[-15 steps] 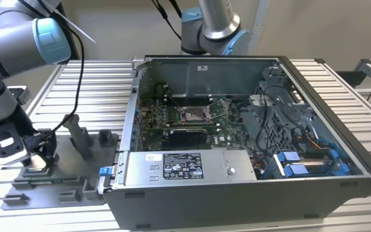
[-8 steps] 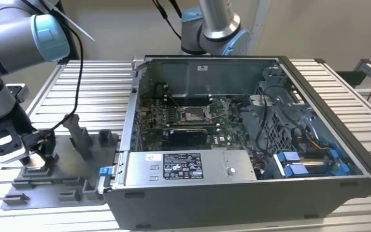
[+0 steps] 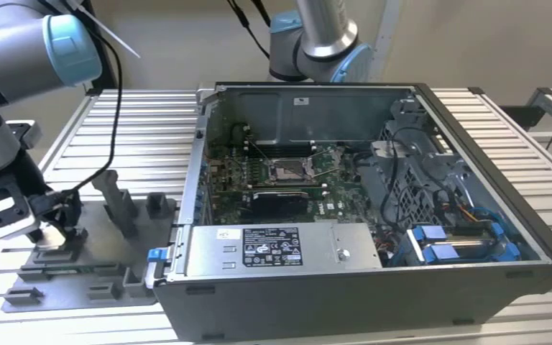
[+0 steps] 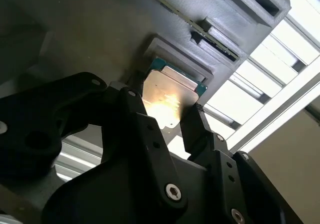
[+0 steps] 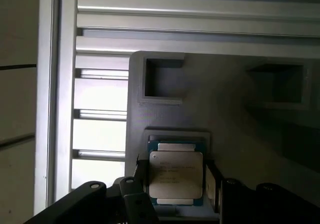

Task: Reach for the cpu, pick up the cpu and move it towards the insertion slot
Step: 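Pick up the cpu and move it towards the insertion slot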

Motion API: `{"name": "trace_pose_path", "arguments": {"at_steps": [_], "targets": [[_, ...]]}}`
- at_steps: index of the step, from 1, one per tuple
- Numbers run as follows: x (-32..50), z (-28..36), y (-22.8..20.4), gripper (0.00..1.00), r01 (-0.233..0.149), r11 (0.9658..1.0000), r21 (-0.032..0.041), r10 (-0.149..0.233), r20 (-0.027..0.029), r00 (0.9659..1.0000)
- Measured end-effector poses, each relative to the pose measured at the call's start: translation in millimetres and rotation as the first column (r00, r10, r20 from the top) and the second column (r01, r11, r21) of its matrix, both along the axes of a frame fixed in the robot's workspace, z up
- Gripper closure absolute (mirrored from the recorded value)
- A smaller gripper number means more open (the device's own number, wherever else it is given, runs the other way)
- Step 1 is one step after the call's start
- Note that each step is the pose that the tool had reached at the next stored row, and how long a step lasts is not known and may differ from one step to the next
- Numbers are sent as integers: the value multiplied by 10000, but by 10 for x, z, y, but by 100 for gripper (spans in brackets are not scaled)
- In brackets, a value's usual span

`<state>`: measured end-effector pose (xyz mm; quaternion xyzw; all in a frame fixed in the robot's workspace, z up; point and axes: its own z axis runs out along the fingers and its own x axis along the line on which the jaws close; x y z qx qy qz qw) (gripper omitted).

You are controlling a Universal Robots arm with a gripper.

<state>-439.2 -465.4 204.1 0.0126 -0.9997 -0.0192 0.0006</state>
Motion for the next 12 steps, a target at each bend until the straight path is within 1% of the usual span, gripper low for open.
{"name": "trace_pose_path", "arguments": {"at_steps": [12], "targets": [[0, 64, 0, 100, 0, 10000, 0, 0, 0, 10000]]}}
